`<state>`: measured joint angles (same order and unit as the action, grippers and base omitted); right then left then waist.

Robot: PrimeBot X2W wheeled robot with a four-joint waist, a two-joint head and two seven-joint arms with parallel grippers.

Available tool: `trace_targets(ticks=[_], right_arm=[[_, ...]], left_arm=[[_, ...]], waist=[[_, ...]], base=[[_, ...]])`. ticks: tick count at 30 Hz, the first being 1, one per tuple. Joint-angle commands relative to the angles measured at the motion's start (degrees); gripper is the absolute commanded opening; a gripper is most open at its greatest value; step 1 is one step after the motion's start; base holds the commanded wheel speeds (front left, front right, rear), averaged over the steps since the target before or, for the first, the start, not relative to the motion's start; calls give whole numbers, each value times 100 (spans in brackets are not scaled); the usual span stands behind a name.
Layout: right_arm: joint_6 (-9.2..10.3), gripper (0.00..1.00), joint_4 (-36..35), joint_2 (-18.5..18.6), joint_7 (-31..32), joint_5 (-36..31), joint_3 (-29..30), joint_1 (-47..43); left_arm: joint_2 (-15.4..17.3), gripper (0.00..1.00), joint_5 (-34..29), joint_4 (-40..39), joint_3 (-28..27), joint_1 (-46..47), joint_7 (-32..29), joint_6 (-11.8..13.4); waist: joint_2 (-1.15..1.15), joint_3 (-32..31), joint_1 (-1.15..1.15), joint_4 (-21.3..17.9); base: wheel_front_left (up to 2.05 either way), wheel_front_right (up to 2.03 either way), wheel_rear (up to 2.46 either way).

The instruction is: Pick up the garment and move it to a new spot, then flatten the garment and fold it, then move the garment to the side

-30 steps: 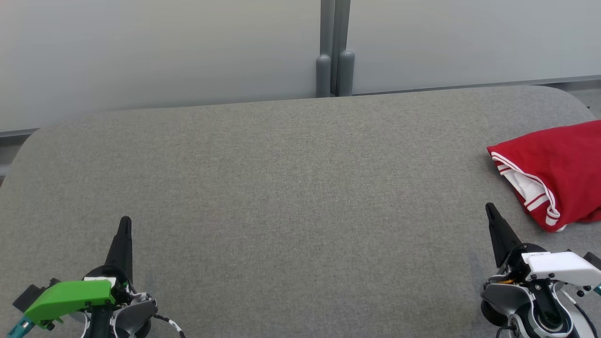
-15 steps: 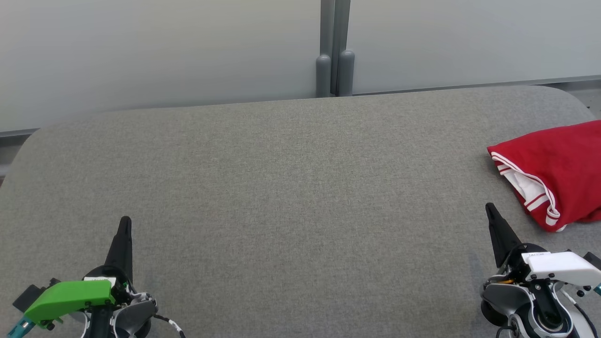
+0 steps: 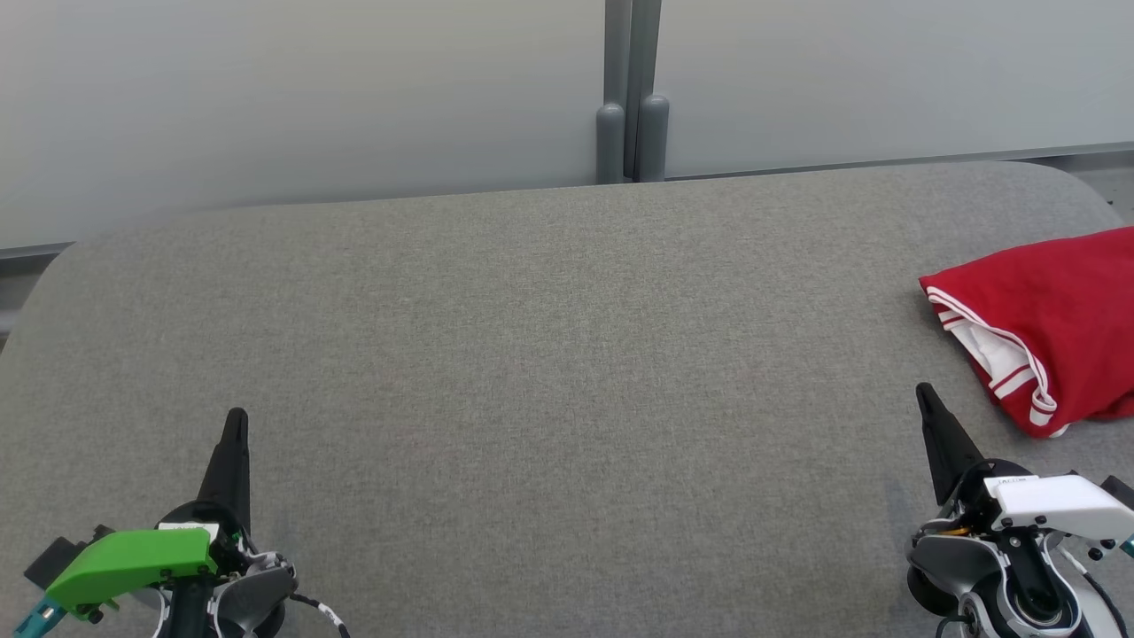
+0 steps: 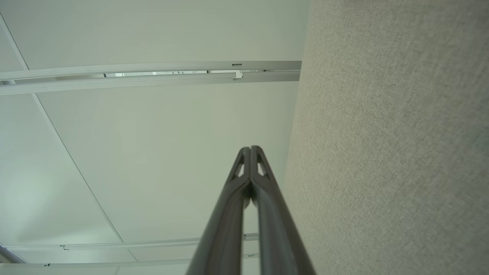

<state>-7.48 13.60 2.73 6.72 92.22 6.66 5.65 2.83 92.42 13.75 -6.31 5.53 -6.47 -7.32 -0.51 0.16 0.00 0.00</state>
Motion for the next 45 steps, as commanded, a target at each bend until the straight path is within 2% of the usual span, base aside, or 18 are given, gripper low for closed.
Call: trace_targets(ticks=[1,45], right_arm=[[-3,0,14,29,12,42,-2,48],[-3,0,14,29,12,43,-2,48]], left_arm=[[0,0,3,-6,-17,83,-12,-30],[0,0,6,-6,-13,82,-8,-31]], waist=[[51,0,0,0],[51,0,0,0]], base=[[0,0,0],[0,0,0]])
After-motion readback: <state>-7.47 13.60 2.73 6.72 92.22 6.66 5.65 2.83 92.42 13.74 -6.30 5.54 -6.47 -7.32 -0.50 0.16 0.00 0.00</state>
